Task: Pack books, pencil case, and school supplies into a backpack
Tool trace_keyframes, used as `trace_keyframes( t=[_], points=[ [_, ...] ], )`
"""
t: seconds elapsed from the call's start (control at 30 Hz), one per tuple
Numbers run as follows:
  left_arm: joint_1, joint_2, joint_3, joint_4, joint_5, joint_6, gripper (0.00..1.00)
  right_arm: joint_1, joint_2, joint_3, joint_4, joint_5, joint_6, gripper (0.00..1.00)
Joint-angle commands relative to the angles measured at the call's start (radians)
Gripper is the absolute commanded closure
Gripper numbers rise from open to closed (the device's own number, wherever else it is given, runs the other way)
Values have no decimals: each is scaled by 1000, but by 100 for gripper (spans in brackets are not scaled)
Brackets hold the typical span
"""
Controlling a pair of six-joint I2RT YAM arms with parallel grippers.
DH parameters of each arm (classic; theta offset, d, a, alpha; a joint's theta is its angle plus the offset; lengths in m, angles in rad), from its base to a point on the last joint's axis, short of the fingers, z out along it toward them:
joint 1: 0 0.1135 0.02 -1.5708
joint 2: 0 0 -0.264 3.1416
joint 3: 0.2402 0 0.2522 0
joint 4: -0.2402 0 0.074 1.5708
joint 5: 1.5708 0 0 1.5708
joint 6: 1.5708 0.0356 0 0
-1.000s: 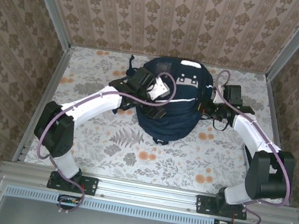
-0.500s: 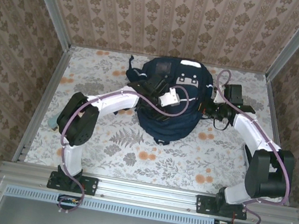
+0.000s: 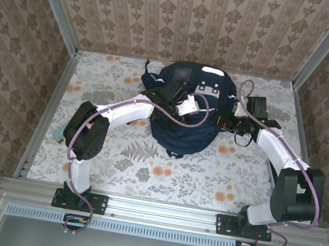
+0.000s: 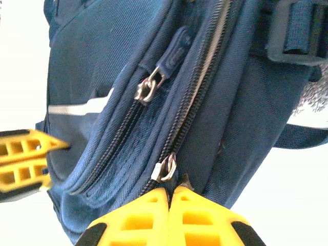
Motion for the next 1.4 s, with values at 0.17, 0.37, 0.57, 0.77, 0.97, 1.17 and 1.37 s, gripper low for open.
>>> trace_keyframes(
  t=[0.17,0.37,0.57,0.77,0.97,1.17,1.37],
  points=[
    [16,-27,27,132,-114,-123,100,143,-192,-112,-90,-46,29,100],
    [10,-36,46,121,-145,-142,100,206,-192,-125,-108,5,39,100],
    [17,-56,11,128,-187,-123,100,196,-240,-111,-127,123,64,100],
    [44,-157,-113,161,-112,-66,100,106,-215,-76,-119,160,-23,71],
    [91,-256,-209,168,-38,-14,100,102,-94,-12,-27,-2,-161,39],
    [117,-301,-210,139,4,24,100,102,0,49,-10,-176,-279,34],
    [122,-293,-186,125,16,43,100,106,38,69,-36,-246,-390,47]
  ],
)
